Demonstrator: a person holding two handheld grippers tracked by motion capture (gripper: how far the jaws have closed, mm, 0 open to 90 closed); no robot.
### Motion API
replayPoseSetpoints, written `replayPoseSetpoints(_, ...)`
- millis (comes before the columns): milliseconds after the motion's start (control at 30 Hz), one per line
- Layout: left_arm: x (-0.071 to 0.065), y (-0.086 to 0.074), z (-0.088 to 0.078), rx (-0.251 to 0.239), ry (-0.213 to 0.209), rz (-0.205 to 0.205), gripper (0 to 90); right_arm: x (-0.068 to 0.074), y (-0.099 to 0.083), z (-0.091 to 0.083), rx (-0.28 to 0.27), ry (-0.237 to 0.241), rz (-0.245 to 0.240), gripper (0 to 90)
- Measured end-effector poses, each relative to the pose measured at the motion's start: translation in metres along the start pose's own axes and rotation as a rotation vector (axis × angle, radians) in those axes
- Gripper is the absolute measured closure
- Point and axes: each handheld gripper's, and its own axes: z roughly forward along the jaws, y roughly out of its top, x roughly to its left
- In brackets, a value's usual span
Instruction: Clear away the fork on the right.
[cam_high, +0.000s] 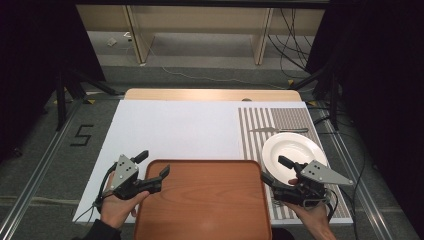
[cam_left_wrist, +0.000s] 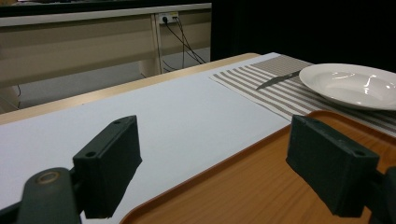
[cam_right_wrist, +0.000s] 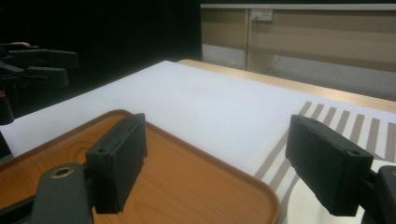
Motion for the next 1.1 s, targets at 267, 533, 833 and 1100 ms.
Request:
replayPoseSetpoints(267, 0.0, 0.0, 0.0, -0.002, 0.0, 0.0, 16.8, -0.009, 0.003, -0.006, 0.034, -0.038, -0.015, 21.6)
replayPoseSetpoints(533, 0.0, 0.0, -0.001, -0.002, 0.001, 0.0, 16.7, -0.018, 0.003, -0.009, 0.095, -0.068, -0.028, 21.3)
replayPoseSetpoints(833, 0.0, 0.0, -0.001, -0.002, 0.0, 0.003, 16.8, -0.026, -0.002, -0.007, 0.227, -0.081, -0.085, 21.8)
replayPoseSetpoints(1100, 0.0, 0.0, -0.001, -0.002, 0.001, 0.003, 16.8, -0.032, -0.005, -0.008, 0.321, -0.085, -0.101, 22.6)
